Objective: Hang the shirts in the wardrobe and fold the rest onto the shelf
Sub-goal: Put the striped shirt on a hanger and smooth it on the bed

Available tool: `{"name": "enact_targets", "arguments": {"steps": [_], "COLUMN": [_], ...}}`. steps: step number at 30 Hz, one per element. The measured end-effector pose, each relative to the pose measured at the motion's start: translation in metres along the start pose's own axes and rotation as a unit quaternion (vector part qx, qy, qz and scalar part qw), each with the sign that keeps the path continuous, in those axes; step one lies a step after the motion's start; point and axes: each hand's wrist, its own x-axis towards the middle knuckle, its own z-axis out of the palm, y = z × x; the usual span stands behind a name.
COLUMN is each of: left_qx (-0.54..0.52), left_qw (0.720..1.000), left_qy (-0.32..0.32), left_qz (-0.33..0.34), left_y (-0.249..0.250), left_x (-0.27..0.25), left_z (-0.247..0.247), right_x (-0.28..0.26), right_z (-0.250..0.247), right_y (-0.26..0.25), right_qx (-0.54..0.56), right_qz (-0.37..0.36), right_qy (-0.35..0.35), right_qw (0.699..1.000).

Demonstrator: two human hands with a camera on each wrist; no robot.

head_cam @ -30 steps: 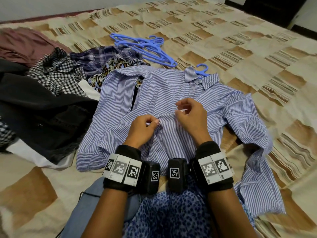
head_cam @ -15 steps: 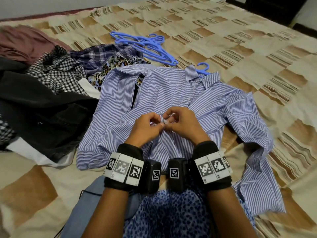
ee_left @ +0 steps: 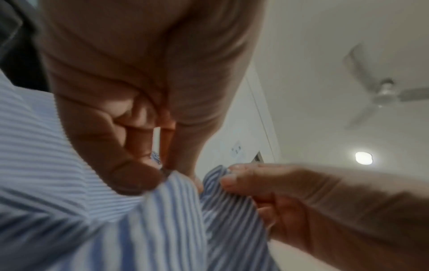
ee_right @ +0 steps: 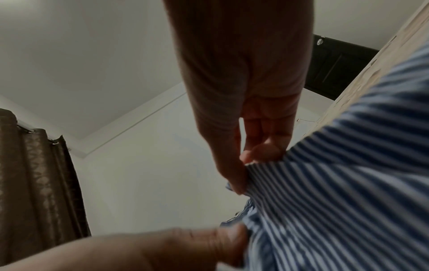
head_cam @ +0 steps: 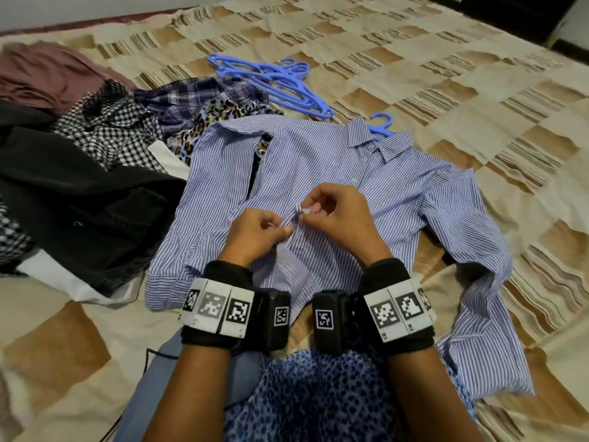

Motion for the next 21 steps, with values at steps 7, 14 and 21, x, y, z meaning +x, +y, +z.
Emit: {"name": "enact_targets", "arguments": {"steps": [7,14,21], "left_qx": [-0.118,-0.113,-0.098], "left_qw": [0.992,0.993,0.994], "left_qy": [0.015,0.012,0.035], "left_qz": [0.039,0.028,0.030], "left_y": [0.0103,0.0090,0.0087], "left_x": [-0.0044,-0.0022,-0.0003], "left_z": [0.0004,0.0004,0.0032], "right_x": [-0.0020,-0.0032,-0.0023], "right_z": [0.0070,0.0040,0.0042], "right_y": [0.0014,-0.0032,-0.0027], "right_qx": [-0.047,0.007,0.034], "right_qz": [0.030,0.048,0.062], "right_qy": [-0.048,-0.087,-0.070], "right_qw": [0.997,0.995,0.995]}}
